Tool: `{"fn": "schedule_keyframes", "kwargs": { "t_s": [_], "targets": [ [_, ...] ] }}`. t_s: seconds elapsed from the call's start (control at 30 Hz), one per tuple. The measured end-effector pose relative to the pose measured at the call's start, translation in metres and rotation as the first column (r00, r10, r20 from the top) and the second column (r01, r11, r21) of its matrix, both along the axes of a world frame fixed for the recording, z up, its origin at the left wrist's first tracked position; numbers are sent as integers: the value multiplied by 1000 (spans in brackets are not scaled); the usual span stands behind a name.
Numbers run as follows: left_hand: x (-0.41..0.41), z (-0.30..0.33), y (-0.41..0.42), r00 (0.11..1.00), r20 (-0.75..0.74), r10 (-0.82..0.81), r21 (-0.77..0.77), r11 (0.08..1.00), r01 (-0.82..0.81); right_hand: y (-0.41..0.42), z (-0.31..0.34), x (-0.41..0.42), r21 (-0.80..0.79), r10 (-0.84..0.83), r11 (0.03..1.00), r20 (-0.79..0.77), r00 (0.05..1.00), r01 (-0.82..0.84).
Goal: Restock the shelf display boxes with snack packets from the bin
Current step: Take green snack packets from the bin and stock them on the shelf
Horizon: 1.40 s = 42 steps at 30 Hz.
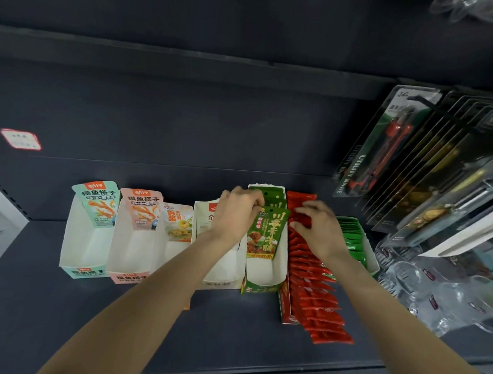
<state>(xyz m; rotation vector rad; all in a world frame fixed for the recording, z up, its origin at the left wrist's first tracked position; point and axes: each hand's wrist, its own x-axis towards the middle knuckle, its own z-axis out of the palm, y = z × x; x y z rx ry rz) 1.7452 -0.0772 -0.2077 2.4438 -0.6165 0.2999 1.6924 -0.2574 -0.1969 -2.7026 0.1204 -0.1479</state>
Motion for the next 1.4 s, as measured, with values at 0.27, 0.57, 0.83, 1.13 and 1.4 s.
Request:
{"fn": "schedule_keyframes", "kwargs": {
  "t_s": [0.27,0.57,0.83,1.13,1.4],
  "targets": [
    [5,3,-2,994,112,15,241,970,-42,10,1,0,-26,4,1000,48,999,-3],
    [-31,20,31,999,43,14,43,999,-16,38,10,-24,155,25,986,209,978,-59],
    [-136,32,86,975,-125,184,-60,979,-193,92,13,-90,306,105,937,213,971,-168],
    [-302,-6,159,858,-239,455,-55,876,-480,165,-23,-218,361,362,860,69,929,-362],
    [-420,-56,258,693,-419,586,20,769,-638,257,-70,-313,451,490,796,-87,867,-404]
  ]
}}
